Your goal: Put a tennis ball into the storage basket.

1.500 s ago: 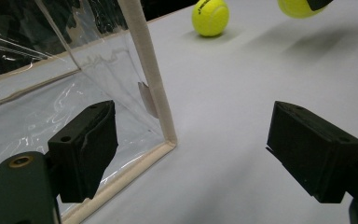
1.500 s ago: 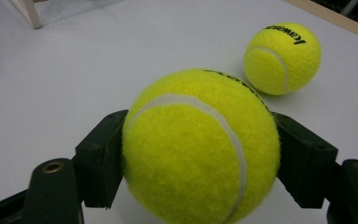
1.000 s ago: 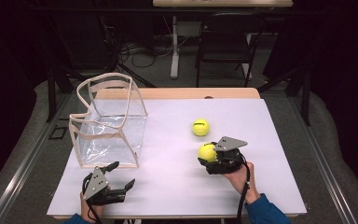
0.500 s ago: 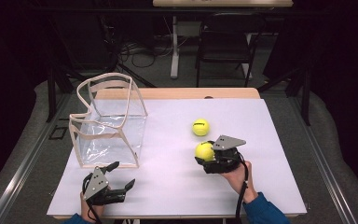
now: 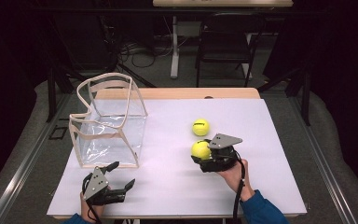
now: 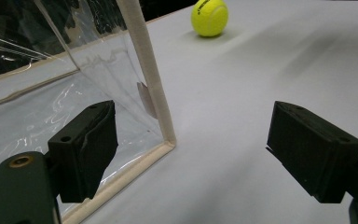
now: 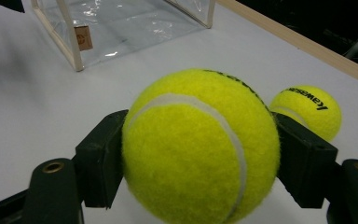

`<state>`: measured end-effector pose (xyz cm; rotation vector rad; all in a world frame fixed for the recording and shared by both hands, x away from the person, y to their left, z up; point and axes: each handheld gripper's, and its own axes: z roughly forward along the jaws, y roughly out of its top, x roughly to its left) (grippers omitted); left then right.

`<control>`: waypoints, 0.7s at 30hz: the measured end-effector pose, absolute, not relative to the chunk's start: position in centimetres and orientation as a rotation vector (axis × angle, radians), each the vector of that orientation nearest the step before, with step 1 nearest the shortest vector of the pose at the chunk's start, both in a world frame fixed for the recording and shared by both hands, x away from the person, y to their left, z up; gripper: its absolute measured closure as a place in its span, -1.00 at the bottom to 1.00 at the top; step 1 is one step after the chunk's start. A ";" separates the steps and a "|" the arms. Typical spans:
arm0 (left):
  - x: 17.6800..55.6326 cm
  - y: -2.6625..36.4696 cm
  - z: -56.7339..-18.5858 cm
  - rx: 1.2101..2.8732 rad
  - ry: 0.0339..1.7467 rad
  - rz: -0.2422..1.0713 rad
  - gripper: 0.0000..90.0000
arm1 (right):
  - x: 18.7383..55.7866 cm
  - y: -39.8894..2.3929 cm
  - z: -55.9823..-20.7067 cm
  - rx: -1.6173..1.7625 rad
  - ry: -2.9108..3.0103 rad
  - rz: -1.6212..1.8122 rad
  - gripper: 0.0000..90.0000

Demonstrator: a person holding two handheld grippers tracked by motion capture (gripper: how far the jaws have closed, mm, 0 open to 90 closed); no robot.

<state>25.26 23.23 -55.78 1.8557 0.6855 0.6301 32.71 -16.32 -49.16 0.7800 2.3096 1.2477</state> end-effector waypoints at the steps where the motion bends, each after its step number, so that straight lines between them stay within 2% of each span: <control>1: 25.3 23.2 -55.8 1.856 0.686 0.630 -0.64 | 32.7 -16.3 -49.2 0.778 2.310 1.249 -0.43; 21: 25.2 23.1 -55.8 1.854 0.683 0.629 -0.64 | 33.4 -15.8 -49.2 0.781 2.314 1.258 -0.43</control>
